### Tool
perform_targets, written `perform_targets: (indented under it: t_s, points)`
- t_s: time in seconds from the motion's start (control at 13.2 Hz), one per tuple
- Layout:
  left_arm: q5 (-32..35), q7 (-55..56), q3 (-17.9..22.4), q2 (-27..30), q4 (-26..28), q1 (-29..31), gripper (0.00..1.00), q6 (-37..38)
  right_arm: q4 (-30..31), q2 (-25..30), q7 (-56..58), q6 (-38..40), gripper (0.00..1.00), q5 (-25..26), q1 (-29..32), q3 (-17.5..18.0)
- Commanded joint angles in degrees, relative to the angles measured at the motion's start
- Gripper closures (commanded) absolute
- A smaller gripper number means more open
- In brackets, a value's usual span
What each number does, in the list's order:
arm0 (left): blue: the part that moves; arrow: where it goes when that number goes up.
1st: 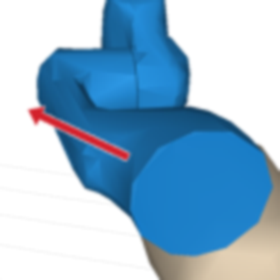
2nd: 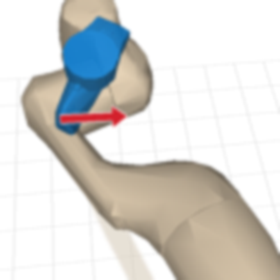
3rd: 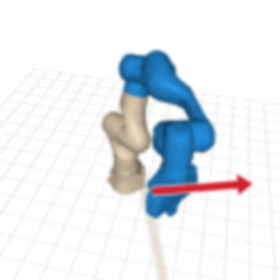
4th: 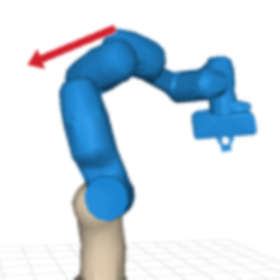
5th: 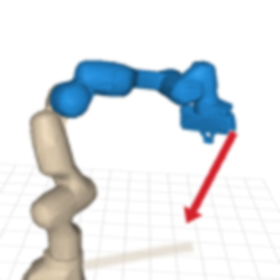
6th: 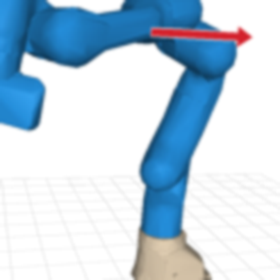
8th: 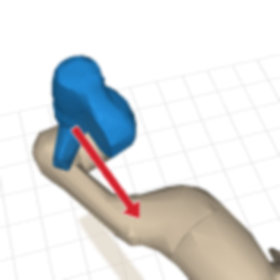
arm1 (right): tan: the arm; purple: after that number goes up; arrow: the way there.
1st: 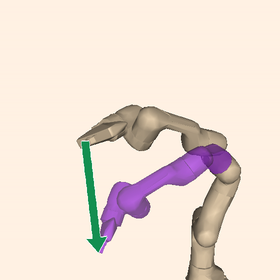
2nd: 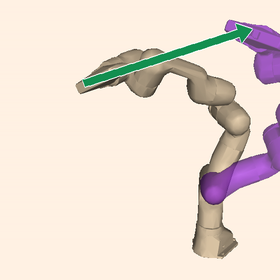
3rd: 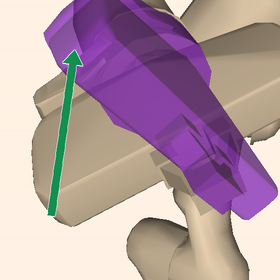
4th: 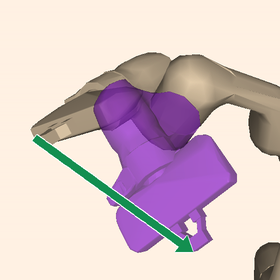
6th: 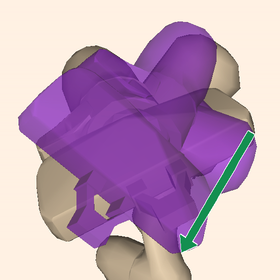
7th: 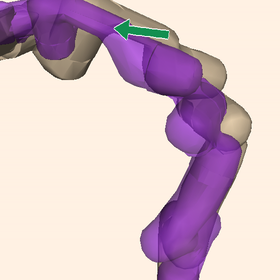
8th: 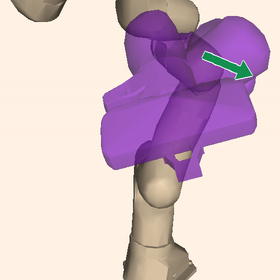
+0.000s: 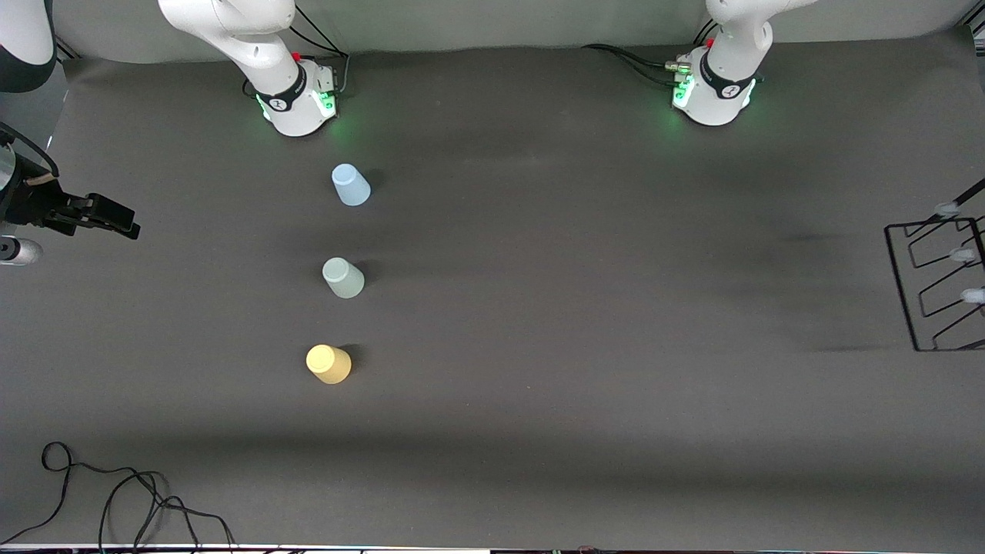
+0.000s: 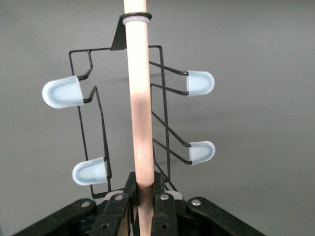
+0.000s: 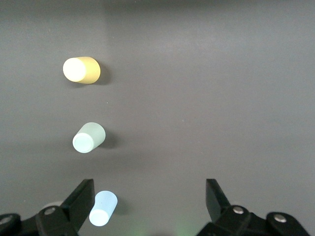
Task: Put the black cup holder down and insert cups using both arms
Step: 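Grasp the wooden rod of the rack with the left gripper, then carry the rack with the left gripper to the table's middle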
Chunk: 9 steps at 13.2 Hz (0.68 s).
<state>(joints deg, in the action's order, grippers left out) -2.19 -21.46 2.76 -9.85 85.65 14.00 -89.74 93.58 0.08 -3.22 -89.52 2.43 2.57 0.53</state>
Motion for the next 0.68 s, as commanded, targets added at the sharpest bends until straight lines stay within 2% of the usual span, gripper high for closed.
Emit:
perform_targets:
  t_s: [0.0, 0.23, 0.38, 0.6]
  points:
    - [-0.4, 12.4, -4.2, -0.3, -4.0, -6.9, 1.0, 2.6, -0.8, 0.2, 0.8, 1.0, 0.0, 0.3, 0.4, 0.2]
    - [-1.0, 31.3, -11.8, -1.2, -4.1, -13.0, 1.0, -0.1, -0.8, 0.2, 0.8, 1.0, 0.0, 0.3, 0.4, 0.2]
    - [-0.5, 44.6, -15.6, -3.3, -4.0, -19.3, 1.0, -3.8, -0.8, 0.2, 0.8, 1.1, 0.0, 0.3, 0.4, 0.2]
    - [-0.2, 63.4, -16.0, -7.3, -4.2, -33.9, 1.0, -9.6, -0.8, 0.2, 0.8, 1.1, 0.0, 0.3, 0.5, 0.2]
